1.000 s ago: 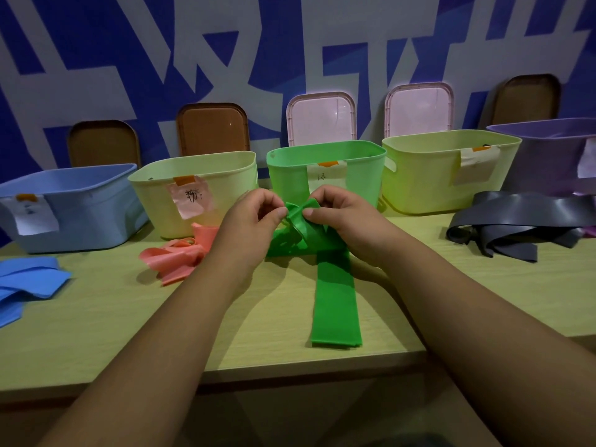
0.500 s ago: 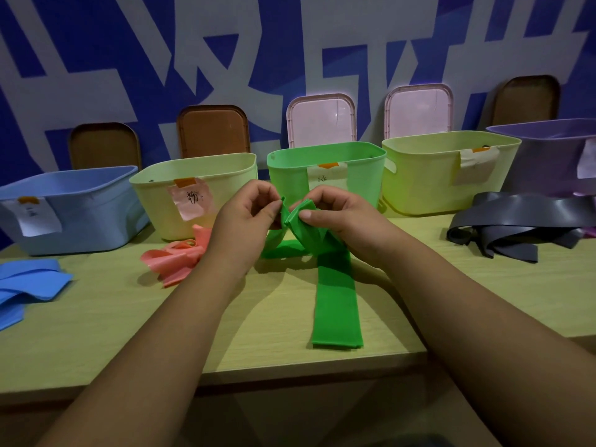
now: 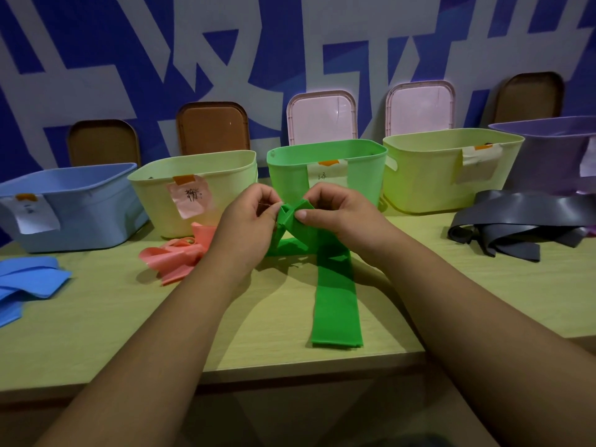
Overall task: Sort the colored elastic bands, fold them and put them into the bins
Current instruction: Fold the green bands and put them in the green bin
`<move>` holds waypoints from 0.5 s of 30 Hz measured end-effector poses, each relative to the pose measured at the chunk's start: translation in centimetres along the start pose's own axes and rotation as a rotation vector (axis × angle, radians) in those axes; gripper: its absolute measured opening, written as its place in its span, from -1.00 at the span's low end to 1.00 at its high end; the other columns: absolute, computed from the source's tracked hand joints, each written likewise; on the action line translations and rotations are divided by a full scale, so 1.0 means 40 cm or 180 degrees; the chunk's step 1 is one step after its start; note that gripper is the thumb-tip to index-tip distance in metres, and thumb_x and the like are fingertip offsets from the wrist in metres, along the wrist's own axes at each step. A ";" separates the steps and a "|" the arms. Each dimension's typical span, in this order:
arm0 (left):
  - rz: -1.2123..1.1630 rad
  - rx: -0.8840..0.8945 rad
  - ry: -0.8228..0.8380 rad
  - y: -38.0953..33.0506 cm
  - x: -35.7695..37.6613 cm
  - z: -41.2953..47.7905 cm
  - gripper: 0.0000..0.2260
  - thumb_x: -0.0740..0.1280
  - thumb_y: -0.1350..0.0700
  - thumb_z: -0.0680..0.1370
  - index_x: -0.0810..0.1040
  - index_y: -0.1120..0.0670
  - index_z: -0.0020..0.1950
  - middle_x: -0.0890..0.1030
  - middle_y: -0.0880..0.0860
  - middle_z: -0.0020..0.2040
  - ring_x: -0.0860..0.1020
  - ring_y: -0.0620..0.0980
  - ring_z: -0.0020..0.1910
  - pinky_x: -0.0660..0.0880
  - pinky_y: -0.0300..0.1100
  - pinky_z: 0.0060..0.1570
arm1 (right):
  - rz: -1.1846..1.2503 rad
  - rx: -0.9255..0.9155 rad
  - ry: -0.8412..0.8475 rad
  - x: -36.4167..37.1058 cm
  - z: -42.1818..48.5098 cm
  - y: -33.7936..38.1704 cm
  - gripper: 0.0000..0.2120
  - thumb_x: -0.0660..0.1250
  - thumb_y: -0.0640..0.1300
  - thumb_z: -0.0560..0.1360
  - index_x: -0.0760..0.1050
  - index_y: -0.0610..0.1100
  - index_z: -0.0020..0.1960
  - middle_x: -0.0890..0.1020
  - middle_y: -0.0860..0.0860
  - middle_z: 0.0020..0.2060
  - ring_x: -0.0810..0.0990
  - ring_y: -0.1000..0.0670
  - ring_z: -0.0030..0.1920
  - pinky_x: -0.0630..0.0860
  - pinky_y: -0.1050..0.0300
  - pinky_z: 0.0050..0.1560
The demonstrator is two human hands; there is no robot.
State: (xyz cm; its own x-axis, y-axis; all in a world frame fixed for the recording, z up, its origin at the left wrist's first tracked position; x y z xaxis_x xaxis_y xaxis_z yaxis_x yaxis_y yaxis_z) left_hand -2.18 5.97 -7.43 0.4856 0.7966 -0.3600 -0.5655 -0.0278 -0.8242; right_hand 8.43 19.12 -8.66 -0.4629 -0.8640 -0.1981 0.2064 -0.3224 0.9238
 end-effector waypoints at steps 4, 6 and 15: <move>0.0047 0.0117 0.0175 -0.003 0.011 0.000 -0.87 0.34 0.20 0.71 0.58 -0.02 0.03 0.67 0.04 -0.01 0.65 0.10 0.01 0.66 0.19 0.09 | -0.0038 -0.0051 0.0042 0.001 0.001 0.003 -0.98 0.48 -0.17 0.62 0.65 -0.09 0.02 0.73 -0.06 -0.06 0.73 -0.07 0.00 0.66 -0.05 0.10; -0.0039 0.0223 0.0241 -0.004 0.012 0.006 -0.89 0.36 0.23 0.69 0.57 0.03 0.05 0.65 0.12 -0.03 0.63 0.18 -0.01 0.64 0.20 0.10 | 0.0039 -0.0101 -0.0004 -0.005 0.001 0.007 -0.94 0.46 -0.20 0.61 0.64 -0.07 -0.03 0.71 -0.06 -0.11 0.70 -0.06 -0.06 0.63 -0.04 0.04; -0.1686 0.0037 0.0738 -0.006 0.044 0.003 -0.73 0.34 0.21 0.57 0.59 0.18 0.27 0.60 0.16 0.02 0.57 0.08 0.06 0.55 -0.10 0.11 | 0.0893 0.0018 -0.0152 -0.016 0.000 -0.001 -0.94 0.45 -0.19 0.52 0.63 -0.06 -0.12 0.64 -0.14 -0.13 0.60 -0.17 -0.07 0.52 -0.19 0.08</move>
State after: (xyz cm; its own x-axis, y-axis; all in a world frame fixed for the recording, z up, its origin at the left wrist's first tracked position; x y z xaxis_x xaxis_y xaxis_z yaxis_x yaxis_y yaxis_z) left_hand -1.28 7.45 -7.83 0.8371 0.5469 0.0131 -0.2121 0.3464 -0.9138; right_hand 8.72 19.67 -8.56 -0.4285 -0.8999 0.0810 0.3273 -0.0710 0.9422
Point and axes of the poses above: each hand's wrist, its own z-axis towards the middle knuckle, its own x-axis out of the palm, y = z × x, the point moved 10 cm from there along z, towards the middle knuckle
